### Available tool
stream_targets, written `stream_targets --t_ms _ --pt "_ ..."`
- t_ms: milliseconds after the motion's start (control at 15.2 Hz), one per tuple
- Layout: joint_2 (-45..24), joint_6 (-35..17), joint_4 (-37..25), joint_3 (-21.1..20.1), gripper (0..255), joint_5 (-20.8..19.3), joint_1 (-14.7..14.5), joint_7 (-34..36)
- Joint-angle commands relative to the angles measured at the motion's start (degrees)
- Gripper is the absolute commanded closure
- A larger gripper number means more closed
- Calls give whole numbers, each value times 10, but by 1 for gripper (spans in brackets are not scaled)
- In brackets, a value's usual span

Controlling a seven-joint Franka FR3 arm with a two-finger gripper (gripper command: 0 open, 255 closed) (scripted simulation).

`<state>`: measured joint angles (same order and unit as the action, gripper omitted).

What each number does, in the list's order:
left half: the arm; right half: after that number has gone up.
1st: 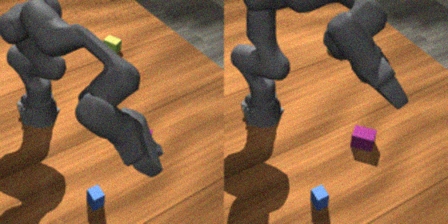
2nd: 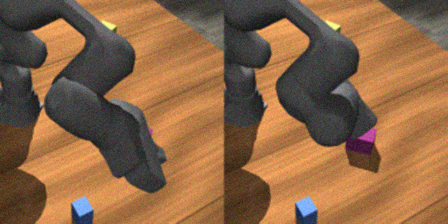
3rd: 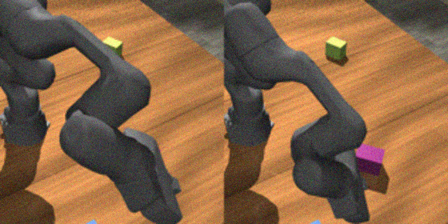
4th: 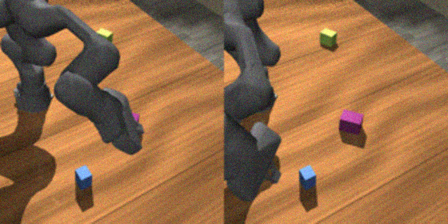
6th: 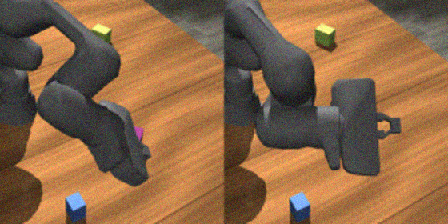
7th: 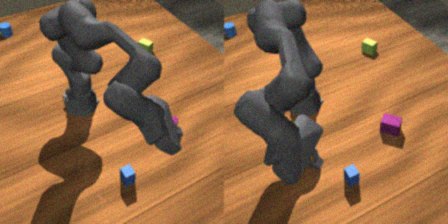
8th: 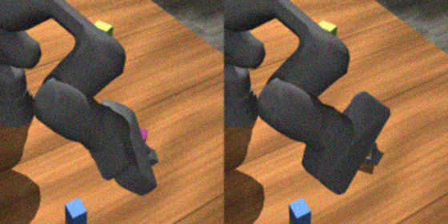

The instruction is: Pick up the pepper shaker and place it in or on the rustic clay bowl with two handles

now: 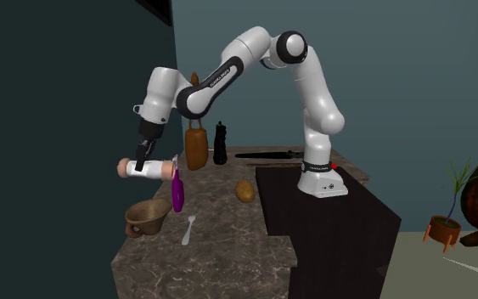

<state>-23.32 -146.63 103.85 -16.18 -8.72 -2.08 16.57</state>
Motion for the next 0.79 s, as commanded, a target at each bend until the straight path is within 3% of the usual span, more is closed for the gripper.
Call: stream_targets --t_ms 0,726 --pt "11 -12 22 -1 255 2 3 -1" --pt "-39 -77 39 16 255 -22 -9 16"
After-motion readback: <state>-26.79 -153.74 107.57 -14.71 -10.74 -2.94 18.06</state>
